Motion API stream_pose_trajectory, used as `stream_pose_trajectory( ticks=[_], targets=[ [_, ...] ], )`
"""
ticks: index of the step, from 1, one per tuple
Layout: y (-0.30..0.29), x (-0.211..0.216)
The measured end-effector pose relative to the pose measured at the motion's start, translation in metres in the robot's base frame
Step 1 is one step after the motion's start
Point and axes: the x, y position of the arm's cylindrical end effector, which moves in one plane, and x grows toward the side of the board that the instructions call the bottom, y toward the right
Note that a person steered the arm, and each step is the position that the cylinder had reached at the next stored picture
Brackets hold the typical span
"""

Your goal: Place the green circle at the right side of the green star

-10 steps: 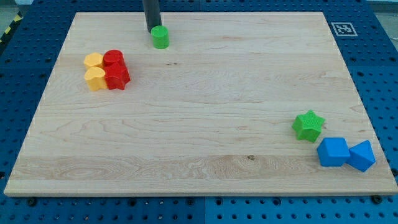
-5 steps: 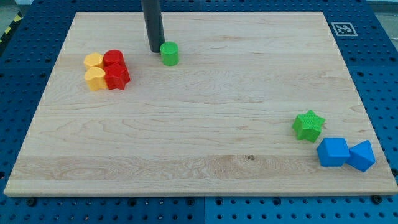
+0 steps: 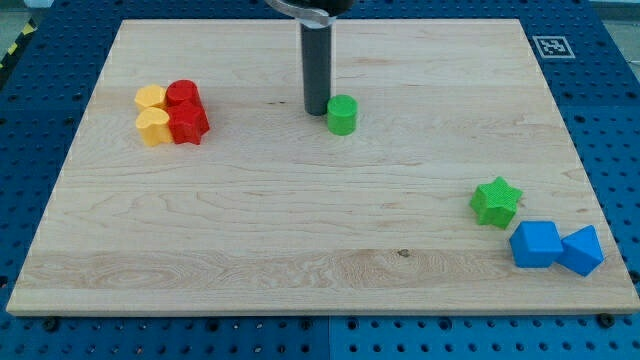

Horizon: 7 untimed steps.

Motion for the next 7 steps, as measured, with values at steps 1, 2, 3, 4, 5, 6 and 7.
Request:
stream_pose_trajectory(
  ticks=[1, 2, 3, 4, 5, 6, 7],
  targets=[
    [0.021, 0.008],
    [0.048, 0.028],
    [0.075, 0.053],
    [0.113, 0.067],
    [0.151, 0.076],
    [0.179, 0.086],
    [0.191, 0.090]
  ],
)
